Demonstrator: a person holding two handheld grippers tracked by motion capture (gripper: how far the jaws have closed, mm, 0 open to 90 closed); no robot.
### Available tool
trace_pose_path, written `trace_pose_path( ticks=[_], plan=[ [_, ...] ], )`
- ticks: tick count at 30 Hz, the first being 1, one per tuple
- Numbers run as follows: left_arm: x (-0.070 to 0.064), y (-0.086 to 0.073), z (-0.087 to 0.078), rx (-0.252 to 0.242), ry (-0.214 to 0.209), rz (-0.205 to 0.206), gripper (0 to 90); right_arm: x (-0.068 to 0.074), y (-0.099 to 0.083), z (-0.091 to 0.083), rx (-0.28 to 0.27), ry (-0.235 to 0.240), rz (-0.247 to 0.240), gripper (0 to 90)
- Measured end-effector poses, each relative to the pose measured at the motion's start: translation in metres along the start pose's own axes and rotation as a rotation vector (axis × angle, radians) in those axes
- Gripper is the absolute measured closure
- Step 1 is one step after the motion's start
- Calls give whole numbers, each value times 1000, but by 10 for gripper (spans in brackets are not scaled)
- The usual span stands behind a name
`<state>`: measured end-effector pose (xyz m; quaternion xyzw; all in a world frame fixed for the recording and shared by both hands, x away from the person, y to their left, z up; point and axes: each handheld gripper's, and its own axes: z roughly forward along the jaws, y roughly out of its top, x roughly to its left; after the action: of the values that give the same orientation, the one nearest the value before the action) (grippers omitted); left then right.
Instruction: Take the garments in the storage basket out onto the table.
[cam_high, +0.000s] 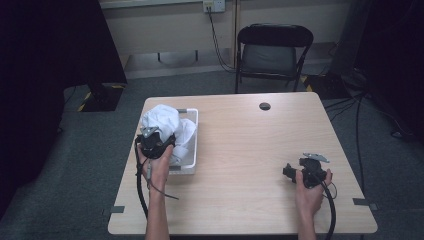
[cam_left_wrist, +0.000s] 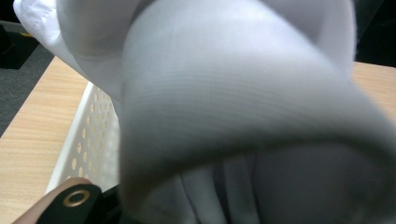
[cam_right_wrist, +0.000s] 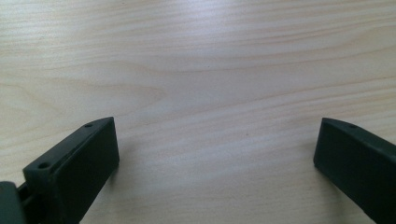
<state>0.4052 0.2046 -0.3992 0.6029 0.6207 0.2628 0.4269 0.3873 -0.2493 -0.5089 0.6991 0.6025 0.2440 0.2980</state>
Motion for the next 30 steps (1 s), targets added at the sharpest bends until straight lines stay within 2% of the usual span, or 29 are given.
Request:
trace_pose_path(
  ticks=[22,30],
  plan=[
    [-6,5,-13,-39,-30,1,669,0,0,0,0,0,0,0],
    [-13,10,-18,-53,-40,14,669,0,0,0,0,0,0,0]
  ],
)
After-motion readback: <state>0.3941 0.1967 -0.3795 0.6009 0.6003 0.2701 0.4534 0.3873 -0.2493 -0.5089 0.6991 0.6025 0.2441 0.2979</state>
